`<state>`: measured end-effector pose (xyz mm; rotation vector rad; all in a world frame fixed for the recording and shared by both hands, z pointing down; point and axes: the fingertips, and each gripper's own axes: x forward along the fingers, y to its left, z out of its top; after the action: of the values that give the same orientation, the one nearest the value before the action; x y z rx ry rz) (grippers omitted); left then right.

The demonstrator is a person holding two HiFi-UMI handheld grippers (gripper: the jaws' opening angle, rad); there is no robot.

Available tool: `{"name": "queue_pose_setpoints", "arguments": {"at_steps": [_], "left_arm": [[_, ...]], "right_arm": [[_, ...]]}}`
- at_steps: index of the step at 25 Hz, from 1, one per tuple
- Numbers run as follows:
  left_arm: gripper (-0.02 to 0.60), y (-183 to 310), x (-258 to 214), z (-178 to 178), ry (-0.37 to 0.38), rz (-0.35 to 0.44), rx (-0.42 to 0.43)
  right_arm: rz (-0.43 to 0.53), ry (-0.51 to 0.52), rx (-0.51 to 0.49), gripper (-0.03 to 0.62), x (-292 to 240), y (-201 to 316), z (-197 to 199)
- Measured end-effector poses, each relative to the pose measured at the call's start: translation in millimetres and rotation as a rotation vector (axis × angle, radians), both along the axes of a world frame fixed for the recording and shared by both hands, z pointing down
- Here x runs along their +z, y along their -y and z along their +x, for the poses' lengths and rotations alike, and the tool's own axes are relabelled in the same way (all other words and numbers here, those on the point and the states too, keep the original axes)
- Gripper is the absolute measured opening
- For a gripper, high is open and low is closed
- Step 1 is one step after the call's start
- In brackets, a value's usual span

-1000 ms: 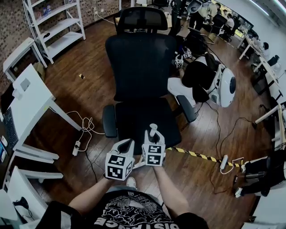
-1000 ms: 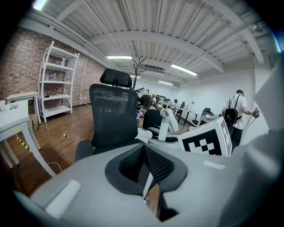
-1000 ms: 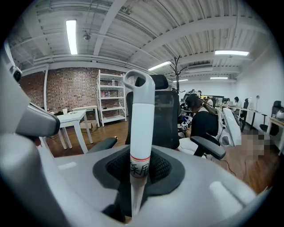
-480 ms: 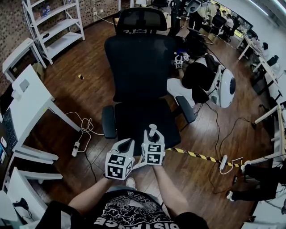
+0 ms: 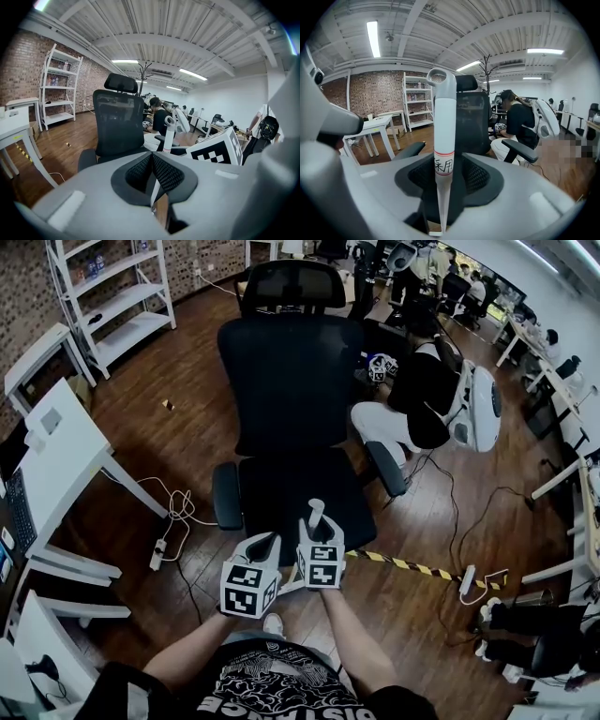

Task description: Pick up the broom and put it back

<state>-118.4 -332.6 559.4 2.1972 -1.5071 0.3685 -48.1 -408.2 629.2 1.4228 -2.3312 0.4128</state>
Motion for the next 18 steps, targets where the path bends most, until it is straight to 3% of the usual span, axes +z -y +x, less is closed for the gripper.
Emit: {"name": "queue_pose_setpoints", "arguments": {"at_steps": [18], "left_arm": [[0.008,-57,-12,20,-0.006,0.034,-0.031]], "right_arm": [[0.05,0.026,-0.009,0.146,-30,-63,24]]}}
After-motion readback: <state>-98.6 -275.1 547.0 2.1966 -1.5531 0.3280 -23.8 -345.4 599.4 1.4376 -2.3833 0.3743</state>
